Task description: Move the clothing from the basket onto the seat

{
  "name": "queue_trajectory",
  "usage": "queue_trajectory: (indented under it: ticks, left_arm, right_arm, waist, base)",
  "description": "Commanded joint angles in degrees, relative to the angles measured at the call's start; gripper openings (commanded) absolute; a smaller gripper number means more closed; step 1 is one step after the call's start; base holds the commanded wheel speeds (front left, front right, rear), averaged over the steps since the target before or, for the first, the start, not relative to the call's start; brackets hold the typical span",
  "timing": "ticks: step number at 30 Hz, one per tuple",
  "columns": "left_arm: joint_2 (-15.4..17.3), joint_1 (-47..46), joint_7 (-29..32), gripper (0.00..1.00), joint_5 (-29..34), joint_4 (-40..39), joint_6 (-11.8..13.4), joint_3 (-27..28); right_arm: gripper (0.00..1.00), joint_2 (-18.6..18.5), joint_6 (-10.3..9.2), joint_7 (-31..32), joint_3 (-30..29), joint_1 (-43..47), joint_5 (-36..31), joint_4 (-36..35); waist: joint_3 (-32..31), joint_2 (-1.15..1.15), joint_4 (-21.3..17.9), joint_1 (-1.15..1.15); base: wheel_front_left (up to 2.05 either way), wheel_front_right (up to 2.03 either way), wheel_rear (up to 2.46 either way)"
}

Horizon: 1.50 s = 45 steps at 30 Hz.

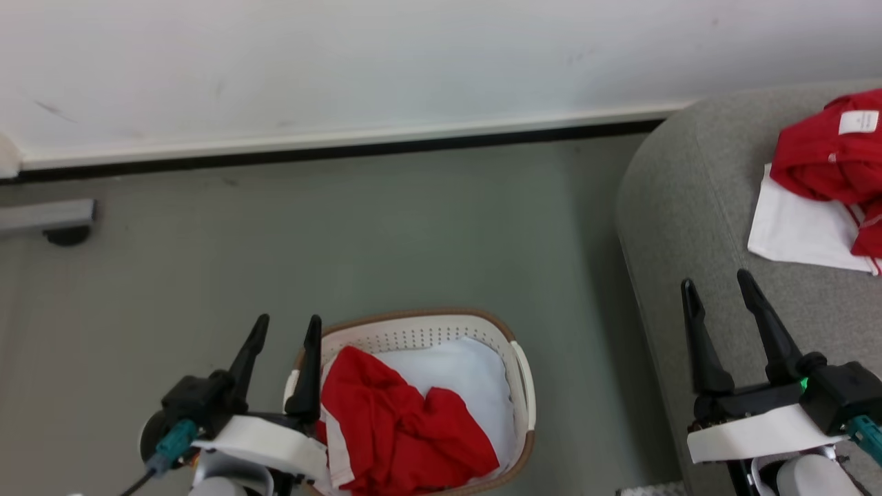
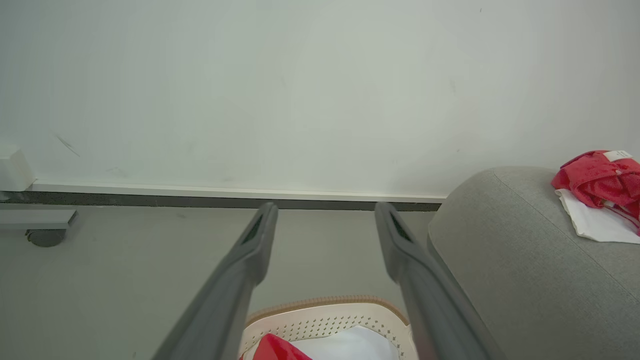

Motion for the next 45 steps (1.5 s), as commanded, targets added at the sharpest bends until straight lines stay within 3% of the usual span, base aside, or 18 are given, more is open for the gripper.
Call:
queue_trajectory:
  ticks: [1,13,25,45]
  left_arm:
    - [0.92,-0.9,-0.03,1.0,0.55,0.66,-0.23,0.08]
    - [4.79,-12.25,0.8,1.0,1.53,18.01,-1.29,-6.48]
    - [6.88,-23.22,5.44,1.0,-2.84,33.65,-1.26,-18.88]
    - [11.24,-37.09,14.72,1.0,-4.49,51.94,-1.28,-33.97]
  right_arm:
    - [1.0,-0.03,-0.13,-0.2,-0.06,-1.05,0.61,-0.48]
    - [1.0,0.27,-0.13,-0.2,-0.9,-5.85,2.37,-3.03]
    - [1.0,1.56,-0.13,-0.2,-0.28,-9.02,3.33,-5.88]
    - [1.0,1.99,-0.13,-0.2,2.12,-16.21,9.09,-12.21]
  waist:
    - [2.38,0.0,-0.94,-0.01]
    - [9.4,0.0,-4.26,-0.01]
    - [16.63,0.0,-7.99,-0.01]
    - [31.38,0.0,-15.24,-0.01]
  base:
    - [0.0,0.0,0.0]
    - [0.0,0.0,0.0]
    - [0.0,0.0,0.0]
    - [0.0,0.0,0.0]
